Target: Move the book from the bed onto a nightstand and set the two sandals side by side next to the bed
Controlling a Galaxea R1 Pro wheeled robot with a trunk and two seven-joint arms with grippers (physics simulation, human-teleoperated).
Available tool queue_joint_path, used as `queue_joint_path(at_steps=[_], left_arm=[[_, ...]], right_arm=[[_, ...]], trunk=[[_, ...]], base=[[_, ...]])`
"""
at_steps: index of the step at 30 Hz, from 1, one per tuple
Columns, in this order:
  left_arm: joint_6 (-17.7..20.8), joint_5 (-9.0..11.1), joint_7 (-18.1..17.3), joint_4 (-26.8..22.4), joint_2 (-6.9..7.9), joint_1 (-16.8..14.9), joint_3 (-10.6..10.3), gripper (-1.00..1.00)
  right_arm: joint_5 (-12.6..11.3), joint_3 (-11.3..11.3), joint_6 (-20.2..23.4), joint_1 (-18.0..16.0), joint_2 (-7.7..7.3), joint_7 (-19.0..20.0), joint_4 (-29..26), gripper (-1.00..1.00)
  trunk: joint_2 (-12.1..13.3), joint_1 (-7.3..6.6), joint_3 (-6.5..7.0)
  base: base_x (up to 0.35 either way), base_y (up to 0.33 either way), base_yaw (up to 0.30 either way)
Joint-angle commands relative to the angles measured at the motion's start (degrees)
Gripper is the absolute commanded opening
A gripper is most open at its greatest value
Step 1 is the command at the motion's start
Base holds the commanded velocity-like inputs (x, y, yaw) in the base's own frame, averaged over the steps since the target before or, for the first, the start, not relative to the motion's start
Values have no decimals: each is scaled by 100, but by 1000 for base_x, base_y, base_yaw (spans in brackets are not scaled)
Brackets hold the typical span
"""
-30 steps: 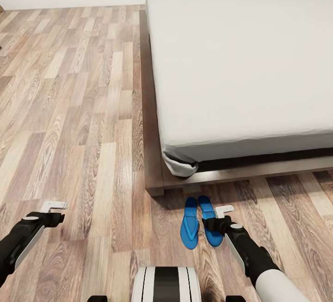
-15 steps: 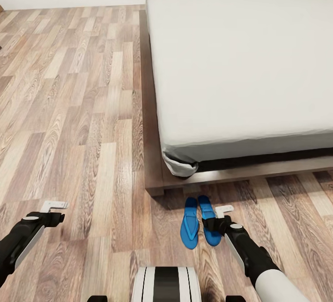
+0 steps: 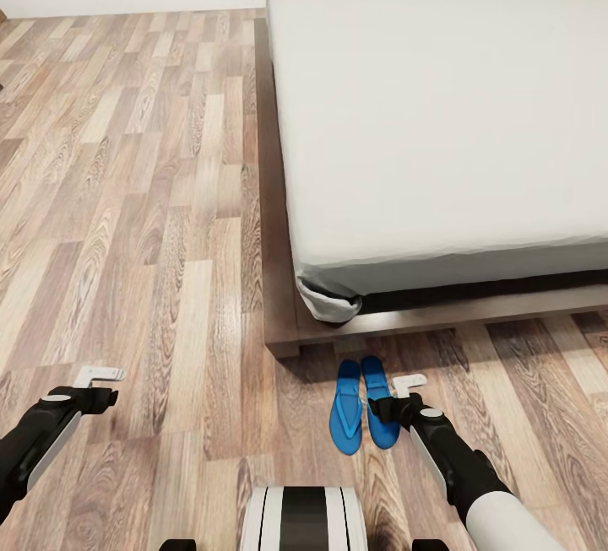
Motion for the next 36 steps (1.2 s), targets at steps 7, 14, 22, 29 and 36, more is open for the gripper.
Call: queue_joint_path(at_steps=[7,14,22,29,36], left_arm=[[23,60,49,-8,9,-2,-33,100],[31,60,36,-5,9,-2,-38,100],[37,53,65,1,7,-2,-32,100],[45,46,73,29,3,-2,-38,100],[80,46,68,48,1,-2,-28,100]], right_arm=[[1,17,33,-1,-5,5,-11,100],[0,17,33,-1,-5,5,-11,100],[5,14,33,-1,-11,5,-11,100],[7,2,57,-1,-44,5,-11,100],[8,-15,92,-1,-88,-1,-13,100]], trunk=[[-2,-1,-4],[5,-14,107],[5,-14,107],[15,-32,262],[24,-50,417]], base=[[0,0,0],[0,0,0],[0,0,0],[0,0,0],[0,0,0]])
